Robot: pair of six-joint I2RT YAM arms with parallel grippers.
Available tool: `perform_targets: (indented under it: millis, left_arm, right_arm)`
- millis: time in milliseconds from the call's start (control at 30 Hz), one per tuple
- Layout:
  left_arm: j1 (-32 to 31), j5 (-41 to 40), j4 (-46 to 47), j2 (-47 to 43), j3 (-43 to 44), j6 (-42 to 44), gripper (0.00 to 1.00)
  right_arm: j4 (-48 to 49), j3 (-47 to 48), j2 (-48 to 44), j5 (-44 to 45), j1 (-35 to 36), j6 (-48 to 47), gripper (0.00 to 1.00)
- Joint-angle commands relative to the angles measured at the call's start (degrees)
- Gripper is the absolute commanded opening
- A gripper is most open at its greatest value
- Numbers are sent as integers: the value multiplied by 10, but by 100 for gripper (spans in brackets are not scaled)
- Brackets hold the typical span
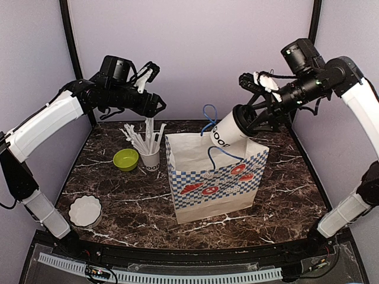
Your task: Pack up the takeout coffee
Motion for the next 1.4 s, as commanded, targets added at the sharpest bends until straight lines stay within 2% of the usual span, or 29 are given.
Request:
perform_targets:
  millis: [0, 167, 433, 600, 900, 1200, 1367]
  left_arm:
    - [14, -27, 32, -46, -30, 3, 74]
    - [29, -35, 82, -69, -87, 7, 74]
    - [30, -49, 144, -89, -140, 35, 74]
    - [30, -44, 161, -99, -166, 42, 74]
    - [31, -50, 184, -121, -200, 49, 74]
    - [41, -43, 197, -122, -215, 41, 74]
    - [43, -40, 203, -126, -222, 38, 74]
  right_arm:
    - [-3, 35, 31, 69, 58, -9, 59]
    - [-3, 62, 91, 137, 108, 6, 58]
    - [-27, 150, 197, 177, 151, 22, 57]
    - [-35, 159, 230, 214, 180, 20, 55]
    - [-47, 118, 217, 260, 246, 27, 55]
    - [-36, 21, 153, 294, 327, 63, 54]
    - [-26, -72, 107, 328, 383, 64, 51]
